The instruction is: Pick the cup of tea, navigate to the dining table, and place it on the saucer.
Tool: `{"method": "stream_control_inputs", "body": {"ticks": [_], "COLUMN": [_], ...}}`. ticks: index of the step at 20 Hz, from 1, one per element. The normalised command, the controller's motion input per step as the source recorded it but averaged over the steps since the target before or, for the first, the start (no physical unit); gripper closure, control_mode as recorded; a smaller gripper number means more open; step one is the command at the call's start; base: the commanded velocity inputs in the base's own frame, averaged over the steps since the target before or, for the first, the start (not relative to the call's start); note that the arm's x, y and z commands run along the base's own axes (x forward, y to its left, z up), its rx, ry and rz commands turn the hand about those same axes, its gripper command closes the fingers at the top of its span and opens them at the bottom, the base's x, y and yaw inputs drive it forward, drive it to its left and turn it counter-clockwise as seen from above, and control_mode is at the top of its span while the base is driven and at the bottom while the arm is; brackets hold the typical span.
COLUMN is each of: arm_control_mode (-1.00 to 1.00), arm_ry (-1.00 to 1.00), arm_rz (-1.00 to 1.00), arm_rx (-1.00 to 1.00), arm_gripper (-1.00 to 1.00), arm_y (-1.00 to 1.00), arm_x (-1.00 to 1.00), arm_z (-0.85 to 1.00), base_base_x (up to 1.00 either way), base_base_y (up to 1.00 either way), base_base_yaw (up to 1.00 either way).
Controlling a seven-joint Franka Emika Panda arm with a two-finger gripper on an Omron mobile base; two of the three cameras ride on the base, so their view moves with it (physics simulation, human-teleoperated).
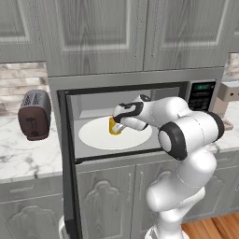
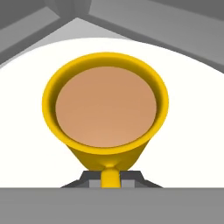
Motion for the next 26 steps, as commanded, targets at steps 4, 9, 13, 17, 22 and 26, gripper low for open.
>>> {"method": "stream_control_inputs", "body": {"ticks": [4, 9, 13, 17, 22, 26], "arm_control_mode": [-1.0, -1.0, -1.0, -1.0, -1.0, -1.0], "arm_ry": [0.0, -0.07, -0.03, 0.08, 0.16, 0.03], "arm_rz": [0.0, 0.0, 0.0, 0.02, 0.01, 0.0], "arm_rx": [0.0, 0.01, 0.01, 0.0, 0.0, 0.0], "arm_gripper": [1.0, 1.0, 1.0, 1.0, 1.0, 1.0], "arm_y": [-0.03, -0.18, -0.11, 0.0, -0.06, -0.2], "arm_x": [-0.24, -0.52, -0.51, -0.66, -0.81, -0.99], "arm_z": [0.0, 0.06, 0.62, 0.83, 0.81, 0.55], "base_base_x": [0.0, 0.0, 0.0, 0.0, 0.0, 0.0], "base_base_y": [0.0, 0.0, 0.0, 0.0, 0.0, 0.0], "base_base_yaw": [0.0, 0.0, 0.0, 0.0, 0.0, 0.0]}}
